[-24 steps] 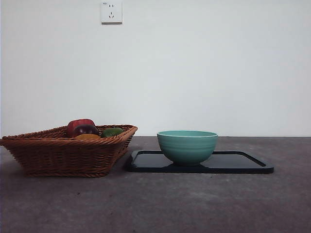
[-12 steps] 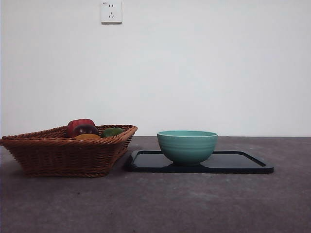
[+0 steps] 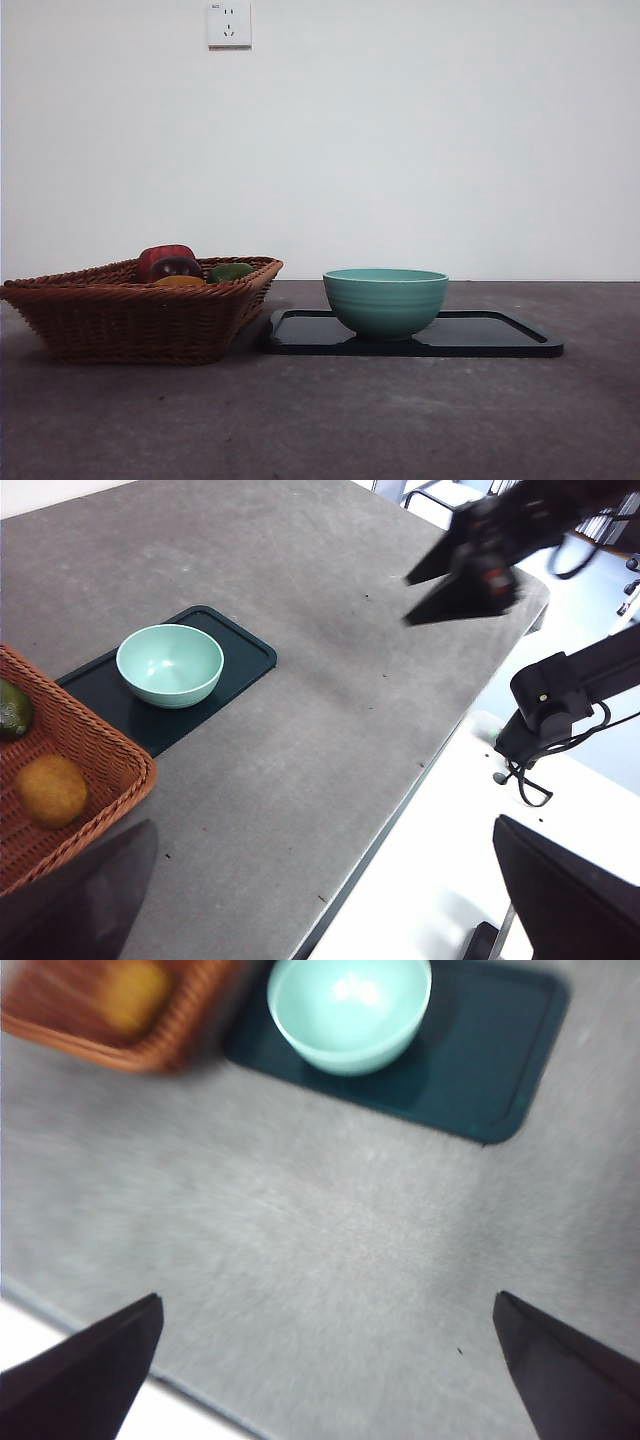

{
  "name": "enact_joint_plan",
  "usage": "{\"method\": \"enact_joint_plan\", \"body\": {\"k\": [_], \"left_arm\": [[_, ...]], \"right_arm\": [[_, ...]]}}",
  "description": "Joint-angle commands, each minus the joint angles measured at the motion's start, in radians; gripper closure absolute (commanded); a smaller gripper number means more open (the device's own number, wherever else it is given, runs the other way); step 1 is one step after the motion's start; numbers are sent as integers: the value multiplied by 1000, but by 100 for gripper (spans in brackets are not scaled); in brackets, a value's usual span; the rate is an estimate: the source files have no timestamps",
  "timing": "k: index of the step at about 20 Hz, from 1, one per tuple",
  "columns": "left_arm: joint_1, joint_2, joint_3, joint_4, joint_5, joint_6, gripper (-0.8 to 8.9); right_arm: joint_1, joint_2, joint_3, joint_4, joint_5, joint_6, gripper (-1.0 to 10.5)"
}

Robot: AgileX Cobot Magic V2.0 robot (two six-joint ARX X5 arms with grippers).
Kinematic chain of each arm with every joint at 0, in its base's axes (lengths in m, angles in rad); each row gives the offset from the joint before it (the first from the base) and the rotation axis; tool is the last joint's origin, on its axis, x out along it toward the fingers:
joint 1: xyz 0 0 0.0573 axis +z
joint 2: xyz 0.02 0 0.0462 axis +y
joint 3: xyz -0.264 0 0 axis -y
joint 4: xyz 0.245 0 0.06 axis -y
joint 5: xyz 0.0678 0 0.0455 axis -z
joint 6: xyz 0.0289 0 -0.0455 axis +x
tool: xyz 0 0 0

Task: Pick up the wifruite, put it on the bowl, pick up the plate, put it on desk

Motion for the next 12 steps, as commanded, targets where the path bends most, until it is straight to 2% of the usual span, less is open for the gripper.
{"method": "enact_joint_plan", "body": {"k": [1,5,12], "left_arm": [[-5,3,12,10,3,12,219],[-5,3,12,12,3,13,219],[-5,3,12,13,3,12,219]], "right_arm": [[2,136,33,39,-10,13,346],[-53,397,139,84,-101,-24,346],[-174,766,428,76,-104,-88,346]]}}
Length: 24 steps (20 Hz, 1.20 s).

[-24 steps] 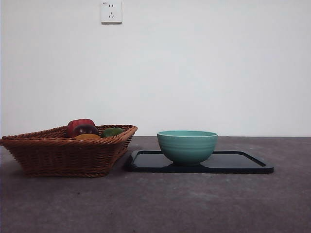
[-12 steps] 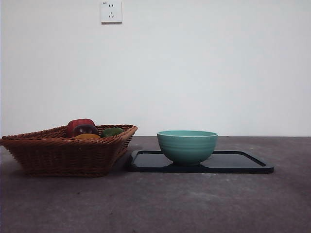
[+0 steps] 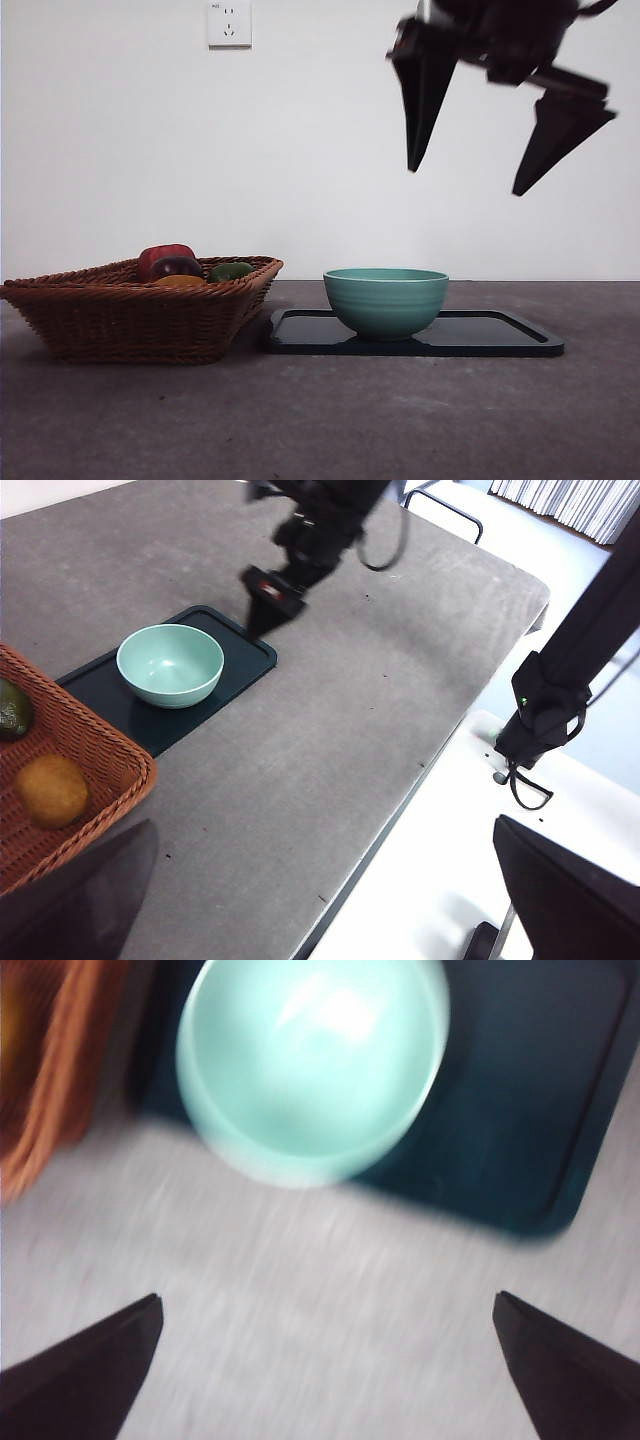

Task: Pick up the wifruite, put it on the bowl, pick up the plate, put it on desk

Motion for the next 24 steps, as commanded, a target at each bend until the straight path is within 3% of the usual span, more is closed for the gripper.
{"method": "enact_joint_plan", "body": {"k": [1,8,15,18,20,24], "left_arm": [[-5,3,12,13,3,12,219],[-5,3,12,15,3,16,219],[-5,3,12,15,-6,16,220],[-5,3,12,13,-22,16,219],[-5,3,12,13,-24,16,219],[-5,3,12,12,-24,15,219]], "right_arm": [[-25,113,110,-12,-1,-45,346],[-94,370,326,-21,-32,-80,346],[-106,517,347,11,-50,-109,353],[-106,531,346,40,-50,-113,506],[-105,531,346,42,-48,-111,680],[-106,539,346,29,-49,-111,809]]}}
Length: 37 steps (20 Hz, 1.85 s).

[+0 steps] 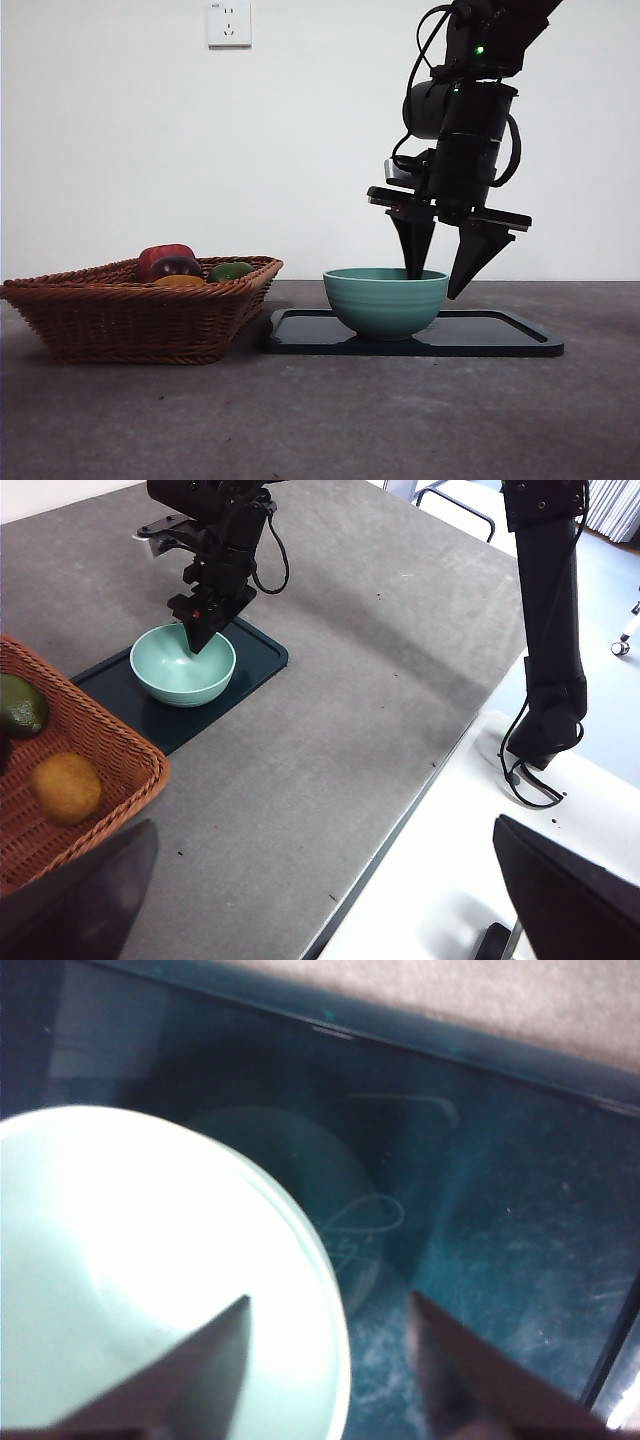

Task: Pick up the wifruite, put it on the bowl, pick up the plate, put it on desk

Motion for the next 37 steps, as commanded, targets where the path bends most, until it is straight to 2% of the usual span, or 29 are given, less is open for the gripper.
{"method": "enact_joint_plan", "body": {"k": [1,5,8,12,17,21,27,33,37], "left_arm": [[-5,3,12,10,-3,11,219],[-5,3,12,8,-3,11,219],[-5,3,12,8,-2,11,219],[-5,3,12,8,-2,3,219],[-5,3,12,10,-2,1,219],[-5,3,12,9,-2,-3,219],[-5,3,12,7,-2,-22,219],[-5,3,12,-23,-2,-33,219],[-5,3,12,-37,-2,-33,219]], "right_arm": [[3,25,23,-2,-2,-10,847],[5,27,23,-12,-5,-11,936],[1,17,37,-16,3,-11,936],[-10,-28,166,-148,5,-45,936],[3,-160,135,-239,-4,-63,936],[46,-311,-61,-194,-29,-72,936],[164,-500,-381,-83,-28,-72,936],[264,-513,-613,66,-29,-64,936],[282,-513,-688,127,-28,-55,936]]}}
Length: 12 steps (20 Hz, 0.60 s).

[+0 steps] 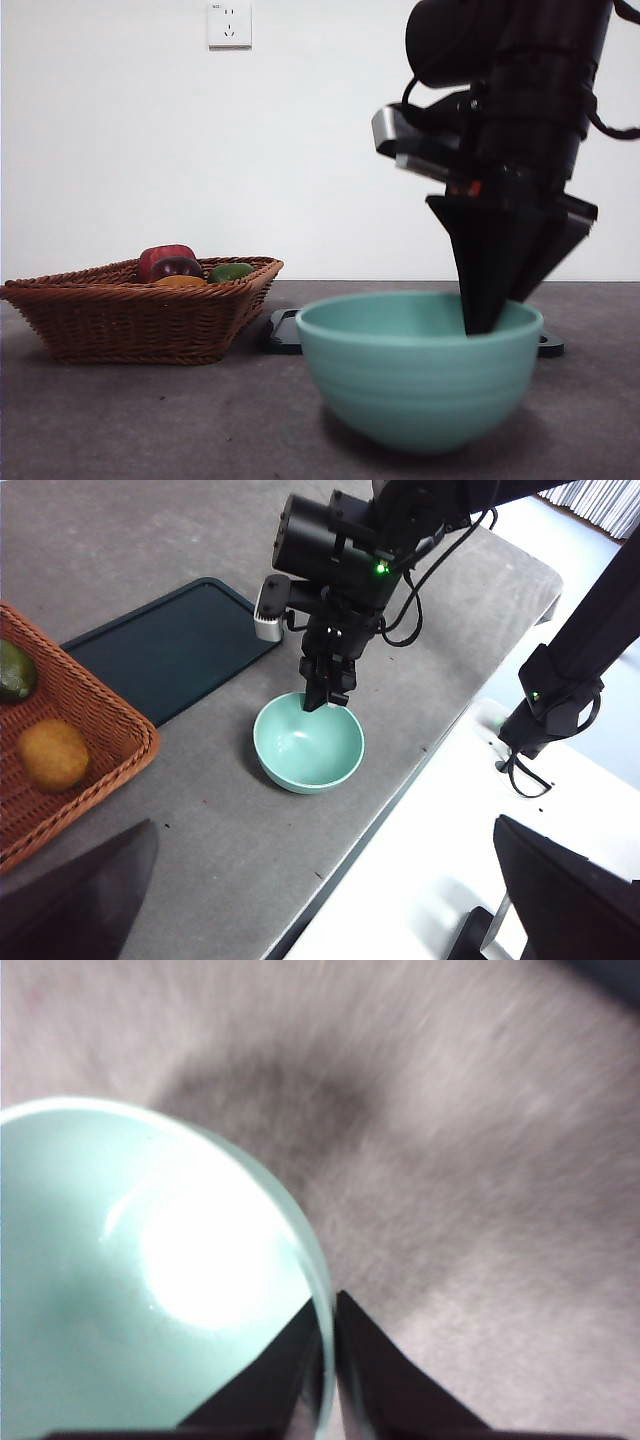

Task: Pick up the wifruite, put it on the bowl, pick up the plate, put it on desk

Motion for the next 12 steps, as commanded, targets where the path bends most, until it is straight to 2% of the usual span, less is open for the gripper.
{"method": "enact_joint_plan", "body": {"k": [1,7,8,10,12], "left_arm": [[-5,3,13,5,-2,-2,219],[-5,3,13,6,-2,-2,219],[-5,3,13,8,-2,2,219],[-5,3,13,9,-2,3,219],[-5,3,13,8,-2,5,219]], "right_arm": [[8,9,-6,21,-3,3,936],[8,9,-14,31,-2,6,931],[8,9,-14,31,-2,6,872],[8,9,-14,32,1,3,651],[3,2,-11,29,1,-3,561]]}}
